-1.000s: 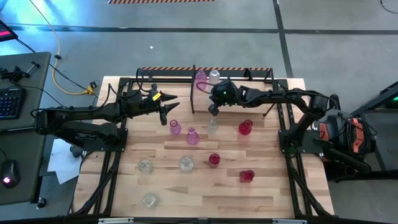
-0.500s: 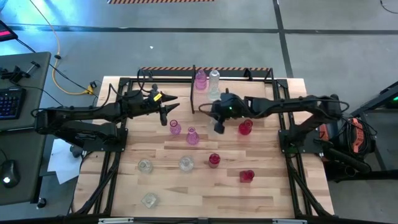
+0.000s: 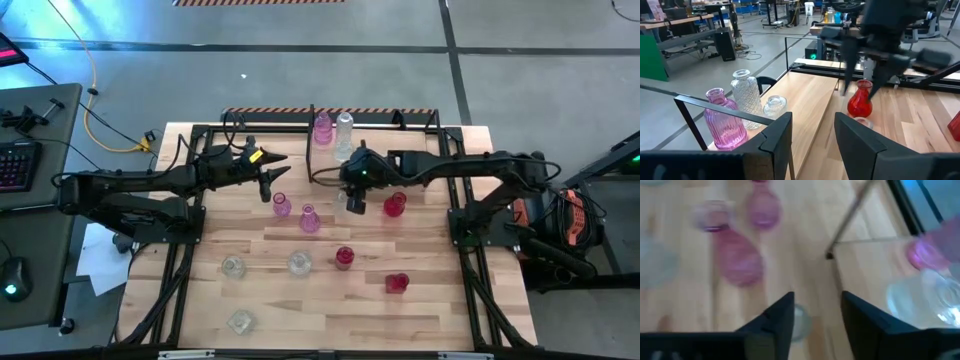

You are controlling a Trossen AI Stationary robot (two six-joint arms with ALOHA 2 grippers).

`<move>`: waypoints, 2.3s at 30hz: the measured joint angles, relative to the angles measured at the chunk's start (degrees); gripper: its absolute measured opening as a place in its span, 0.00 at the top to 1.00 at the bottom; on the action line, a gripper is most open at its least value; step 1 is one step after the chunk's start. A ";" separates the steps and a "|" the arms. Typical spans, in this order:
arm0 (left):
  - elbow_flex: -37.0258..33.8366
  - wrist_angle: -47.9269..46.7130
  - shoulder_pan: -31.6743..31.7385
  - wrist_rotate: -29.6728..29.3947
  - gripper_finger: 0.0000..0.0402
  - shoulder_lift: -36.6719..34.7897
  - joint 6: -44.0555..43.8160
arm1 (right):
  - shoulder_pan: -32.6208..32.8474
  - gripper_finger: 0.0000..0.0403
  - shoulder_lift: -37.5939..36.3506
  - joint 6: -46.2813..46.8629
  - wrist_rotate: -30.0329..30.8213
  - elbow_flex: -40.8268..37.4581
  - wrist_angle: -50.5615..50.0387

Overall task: Sort vases onto shelf
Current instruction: Align the transparent vase with the other transparent vase on the shelf

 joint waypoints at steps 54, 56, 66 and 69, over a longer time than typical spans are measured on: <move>0.00 -2.04 -0.02 -0.24 0.65 0.00 1.42 | -2.79 0.98 7.33 2.87 -3.96 1.35 -6.73; 0.00 -2.05 -0.02 -0.24 0.65 0.00 1.40 | -2.79 0.99 7.20 2.05 -1.88 3.75 -8.90; 0.00 -2.04 -0.02 -0.22 0.65 0.00 1.27 | -4.15 1.00 6.89 -1.05 0.66 11.93 -12.70; 0.00 -2.05 -0.02 -0.22 0.65 0.00 1.01 | -5.59 1.00 6.89 -0.70 0.91 11.93 -14.11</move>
